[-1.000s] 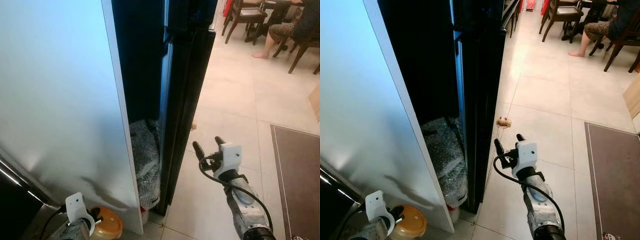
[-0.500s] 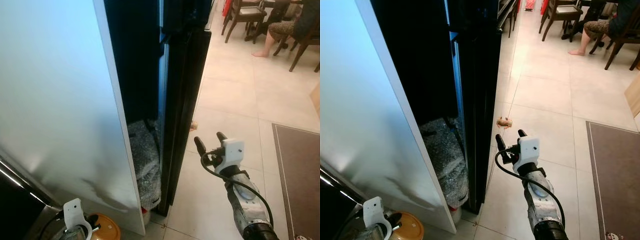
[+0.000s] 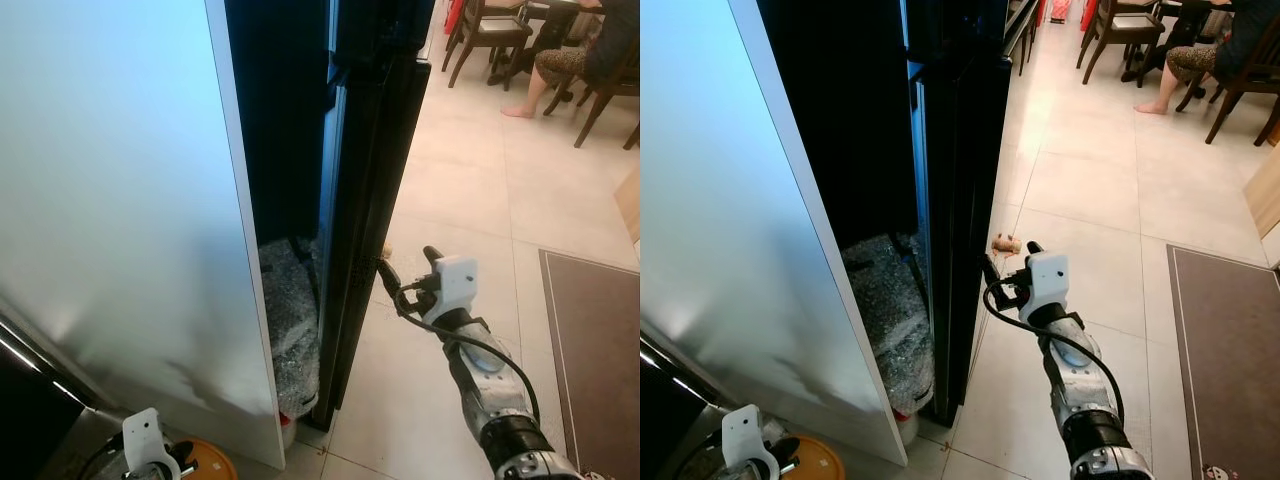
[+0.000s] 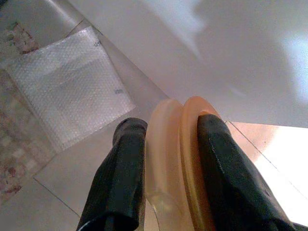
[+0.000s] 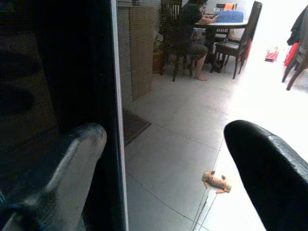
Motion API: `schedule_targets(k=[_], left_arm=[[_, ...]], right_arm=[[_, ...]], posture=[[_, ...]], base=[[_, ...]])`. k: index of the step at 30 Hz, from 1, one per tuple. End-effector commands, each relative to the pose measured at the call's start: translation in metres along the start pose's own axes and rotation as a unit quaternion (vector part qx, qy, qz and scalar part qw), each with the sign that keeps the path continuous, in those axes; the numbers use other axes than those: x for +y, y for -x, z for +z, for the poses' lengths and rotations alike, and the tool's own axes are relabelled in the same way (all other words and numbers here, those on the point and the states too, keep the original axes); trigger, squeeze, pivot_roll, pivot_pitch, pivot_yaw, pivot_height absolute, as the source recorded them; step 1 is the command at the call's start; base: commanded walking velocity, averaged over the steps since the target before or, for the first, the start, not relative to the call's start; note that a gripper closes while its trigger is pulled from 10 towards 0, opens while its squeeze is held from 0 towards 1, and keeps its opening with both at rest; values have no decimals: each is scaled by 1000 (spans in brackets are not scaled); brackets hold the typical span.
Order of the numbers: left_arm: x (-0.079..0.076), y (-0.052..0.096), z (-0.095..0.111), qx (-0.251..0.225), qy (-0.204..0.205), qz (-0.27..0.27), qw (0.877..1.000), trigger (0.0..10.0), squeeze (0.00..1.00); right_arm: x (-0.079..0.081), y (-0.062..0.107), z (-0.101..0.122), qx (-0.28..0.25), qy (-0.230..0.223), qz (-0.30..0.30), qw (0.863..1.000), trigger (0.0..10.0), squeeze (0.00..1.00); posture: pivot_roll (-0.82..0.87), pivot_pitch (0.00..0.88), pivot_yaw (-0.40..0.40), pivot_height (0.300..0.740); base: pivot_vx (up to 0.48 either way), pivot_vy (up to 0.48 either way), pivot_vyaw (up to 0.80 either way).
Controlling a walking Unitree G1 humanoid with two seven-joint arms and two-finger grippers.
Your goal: Restocking fridge
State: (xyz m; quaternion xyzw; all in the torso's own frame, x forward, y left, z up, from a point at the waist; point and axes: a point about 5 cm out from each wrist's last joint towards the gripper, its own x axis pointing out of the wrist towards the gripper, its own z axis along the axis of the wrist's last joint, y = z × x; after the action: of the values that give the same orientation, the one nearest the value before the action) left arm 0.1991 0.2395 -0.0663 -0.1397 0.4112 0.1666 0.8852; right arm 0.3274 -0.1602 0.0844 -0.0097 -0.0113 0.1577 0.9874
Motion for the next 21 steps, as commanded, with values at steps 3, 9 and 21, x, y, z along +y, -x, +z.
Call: schedule_targets(k=[3, 9, 21], left_arm=[[5, 1, -5, 5, -7, 4, 1000, 10000, 0], [6, 2, -6, 6, -11, 4, 1000, 10000, 0], [7, 2, -6, 5, -11, 7, 1000, 10000, 0]], right_arm=[[1, -4, 2, 0, -4, 6, 1000, 10000, 1000], [-1, -8, 2, 9, 10, 0, 1000, 10000, 420], [-6, -19, 9, 14, 20, -5, 1000, 10000, 0]], posture=[[-114, 15, -26, 740], [-109, 22, -30, 740], [-103, 46, -33, 740]], base=[[0, 0, 0], [0, 0, 0], [0, 0, 0]])
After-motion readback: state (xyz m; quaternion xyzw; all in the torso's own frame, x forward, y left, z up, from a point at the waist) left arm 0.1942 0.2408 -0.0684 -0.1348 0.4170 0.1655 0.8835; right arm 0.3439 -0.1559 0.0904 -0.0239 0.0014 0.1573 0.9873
